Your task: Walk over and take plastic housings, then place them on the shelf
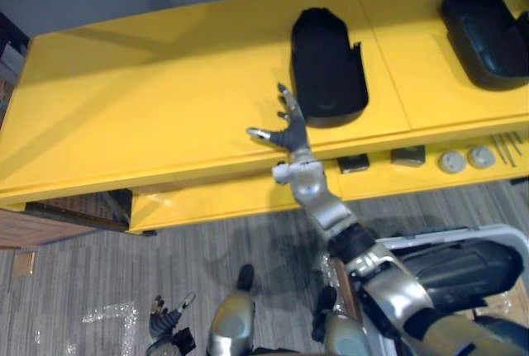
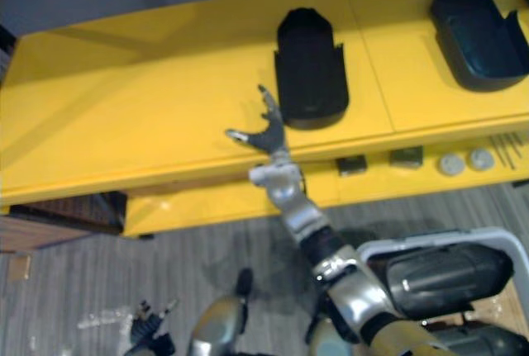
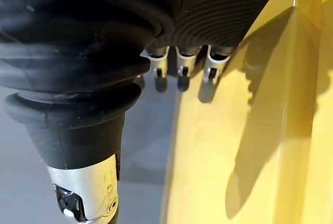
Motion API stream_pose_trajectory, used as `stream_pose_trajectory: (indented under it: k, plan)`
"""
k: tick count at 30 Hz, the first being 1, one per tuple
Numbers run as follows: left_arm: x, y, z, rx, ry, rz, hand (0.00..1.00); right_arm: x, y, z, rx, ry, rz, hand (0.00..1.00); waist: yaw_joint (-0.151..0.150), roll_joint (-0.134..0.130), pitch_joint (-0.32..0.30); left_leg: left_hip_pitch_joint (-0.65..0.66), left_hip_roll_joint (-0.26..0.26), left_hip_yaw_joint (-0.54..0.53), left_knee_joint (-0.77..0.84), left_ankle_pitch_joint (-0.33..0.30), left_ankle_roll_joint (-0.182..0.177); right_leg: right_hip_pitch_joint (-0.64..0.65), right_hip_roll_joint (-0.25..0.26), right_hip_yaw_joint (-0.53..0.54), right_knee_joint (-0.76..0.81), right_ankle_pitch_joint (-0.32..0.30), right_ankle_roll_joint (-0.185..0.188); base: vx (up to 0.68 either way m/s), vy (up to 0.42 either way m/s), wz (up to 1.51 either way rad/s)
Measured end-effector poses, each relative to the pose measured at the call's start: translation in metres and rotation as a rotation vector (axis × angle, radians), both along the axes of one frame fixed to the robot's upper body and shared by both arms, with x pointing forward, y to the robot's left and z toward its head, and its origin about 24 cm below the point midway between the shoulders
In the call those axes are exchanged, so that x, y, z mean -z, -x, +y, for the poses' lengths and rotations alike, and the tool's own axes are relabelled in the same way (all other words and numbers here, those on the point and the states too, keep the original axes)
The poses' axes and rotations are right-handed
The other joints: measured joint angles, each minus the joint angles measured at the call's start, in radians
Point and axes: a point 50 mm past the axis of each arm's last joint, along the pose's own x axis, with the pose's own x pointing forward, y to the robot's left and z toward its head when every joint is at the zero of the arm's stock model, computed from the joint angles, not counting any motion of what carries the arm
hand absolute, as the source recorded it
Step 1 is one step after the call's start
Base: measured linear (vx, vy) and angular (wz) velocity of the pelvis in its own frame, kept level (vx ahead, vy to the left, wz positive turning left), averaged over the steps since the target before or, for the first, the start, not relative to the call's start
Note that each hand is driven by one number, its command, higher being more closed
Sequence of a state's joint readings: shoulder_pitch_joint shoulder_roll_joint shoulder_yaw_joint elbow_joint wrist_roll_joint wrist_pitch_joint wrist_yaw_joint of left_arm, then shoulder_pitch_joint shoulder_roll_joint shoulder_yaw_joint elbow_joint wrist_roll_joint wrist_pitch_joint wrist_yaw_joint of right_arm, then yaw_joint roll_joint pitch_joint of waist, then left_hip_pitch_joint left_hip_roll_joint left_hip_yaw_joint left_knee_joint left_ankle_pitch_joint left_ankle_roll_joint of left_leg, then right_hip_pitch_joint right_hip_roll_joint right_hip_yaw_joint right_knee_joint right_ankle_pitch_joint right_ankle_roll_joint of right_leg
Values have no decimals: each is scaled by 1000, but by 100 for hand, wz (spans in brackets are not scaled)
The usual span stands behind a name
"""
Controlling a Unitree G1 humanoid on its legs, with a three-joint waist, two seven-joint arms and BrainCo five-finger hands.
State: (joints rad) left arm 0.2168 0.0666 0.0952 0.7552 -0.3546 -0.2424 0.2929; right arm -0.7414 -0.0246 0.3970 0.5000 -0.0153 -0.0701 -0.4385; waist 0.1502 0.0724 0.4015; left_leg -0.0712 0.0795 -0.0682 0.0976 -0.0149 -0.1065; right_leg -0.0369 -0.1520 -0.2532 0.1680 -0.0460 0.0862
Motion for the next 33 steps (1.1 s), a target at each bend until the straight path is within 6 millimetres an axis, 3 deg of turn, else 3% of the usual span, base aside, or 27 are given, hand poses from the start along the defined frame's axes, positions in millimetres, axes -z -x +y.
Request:
stream_pose_trajectory:
  k: [6, 12, 15, 19, 21, 24, 25, 28, 30, 33]
  plan:
    - [2, 3, 0, -1, 2, 13, 0, 2, 1, 5, -102, 24, -2, 0, -2, -6, -1, 1, -1, 1, 0, 1, 1, 0, -1, 0, 0, 1, 1, 0, 0, 0]
    - [2, 2, 0, 2, 1, 12, 0, 5, 22, 41, -411, 135, -50, 0, -3, -14, -3, 0, 1, 0, -1, 1, 1, 1, 1, -1, -4, 1, 2, 0, 0, 0]
    - [1, 3, 3, -4, -5, 11, 0, -16, 38, 50, -496, 94, -182, 0, -1, -30, -4, -1, 1, -1, -1, 1, 1, 2, 2, -2, -8, 2, 2, 0, 0, 0]
    - [1, 3, 4, -5, -3, 4, 0, -53, 68, 33, -510, -34, -400, 0, -16, -63, -11, -7, -1, 3, -2, 0, 1, 1, 3, 2, -23, 11, 7, 0, 0, 0]
    - [1, 3, 5, -10, -2, 4, 0, -54, 77, 18, -477, -59, -418, 0, -32, -75, -12, -8, -3, 12, -2, -1, 2, -4, 6, 10, -25, 13, 8, -7, -1, -11]
    - [0, 4, 10, -37, -6, 1, 0, -35, 76, -18, -327, -60, -333, 0, -55, -97, -14, -19, -1, 34, 0, -2, 3, -28, 9, 33, -24, 22, 8, -14, 12, -22]
    - [0, 4, 10, -41, -6, 2, 0, -24, 75, -38, -244, -59, -295, 100, -55, -102, -12, -18, 2, 50, 0, -3, 5, -36, 11, 49, -27, 28, 7, -14, 15, -30]
    - [0, 5, 10, -64, 5, -2, 0, -1, 75, -86, -57, -65, -214, 100, -78, -103, -11, -18, 4, 67, 2, -7, 7, -41, 14, 66, -35, 37, 8, -8, 12, -20]
    - [0, 5, 10, -80, 7, -5, 0, 4, 78, -107, 29, -91, -201, 100, -93, -104, -11, -17, 6, 77, 3, -10, 7, -47, 17, 77, -36, 39, 8, -7, 8, -14]
    - [0, 5, 10, -81, 7, -8, 0, 7, 87, -124, 67, -156, -215, 100, -116, -105, -8, -15, 8, 83, 4, -14, 7, -50, 20, 87, -37, 40, 8, -1, 3, -10]
